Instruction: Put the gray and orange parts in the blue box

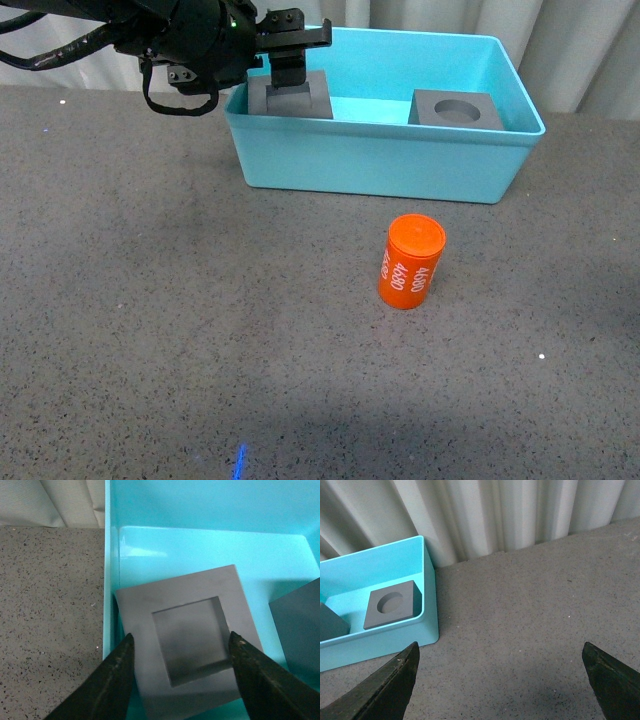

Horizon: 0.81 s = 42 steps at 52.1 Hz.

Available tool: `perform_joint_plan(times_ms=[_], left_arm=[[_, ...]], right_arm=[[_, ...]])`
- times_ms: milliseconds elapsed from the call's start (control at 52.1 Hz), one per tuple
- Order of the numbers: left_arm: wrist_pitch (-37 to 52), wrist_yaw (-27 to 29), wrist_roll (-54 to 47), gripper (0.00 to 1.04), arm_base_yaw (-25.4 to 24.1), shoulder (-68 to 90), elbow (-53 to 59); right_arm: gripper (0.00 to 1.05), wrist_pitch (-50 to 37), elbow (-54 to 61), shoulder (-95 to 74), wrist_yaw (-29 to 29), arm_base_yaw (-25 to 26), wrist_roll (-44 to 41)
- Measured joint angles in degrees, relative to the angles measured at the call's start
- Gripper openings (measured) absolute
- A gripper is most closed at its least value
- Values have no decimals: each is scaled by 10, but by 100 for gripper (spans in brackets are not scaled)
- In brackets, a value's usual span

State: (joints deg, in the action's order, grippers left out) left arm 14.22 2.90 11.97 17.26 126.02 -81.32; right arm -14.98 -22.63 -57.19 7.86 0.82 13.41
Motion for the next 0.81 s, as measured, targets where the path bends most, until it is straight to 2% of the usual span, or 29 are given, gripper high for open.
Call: perform_joint_plan(times_ms=[77,269,460,595,806], left_arm=[[0,-1,9,73,0,-9,2],[9,1,26,100,1,-55,33],[32,20,39,98,4,-115,93],[70,56,45,98,9,-171,168],[104,80,61,98,18,-258,279]], right_arm=[[95,0,0,0,0,0,0],[95,0,0,0,0,0,0],[95,0,0,0,0,0,0],[95,0,0,0,0,0,0],[95,0,0,0,0,0,0]])
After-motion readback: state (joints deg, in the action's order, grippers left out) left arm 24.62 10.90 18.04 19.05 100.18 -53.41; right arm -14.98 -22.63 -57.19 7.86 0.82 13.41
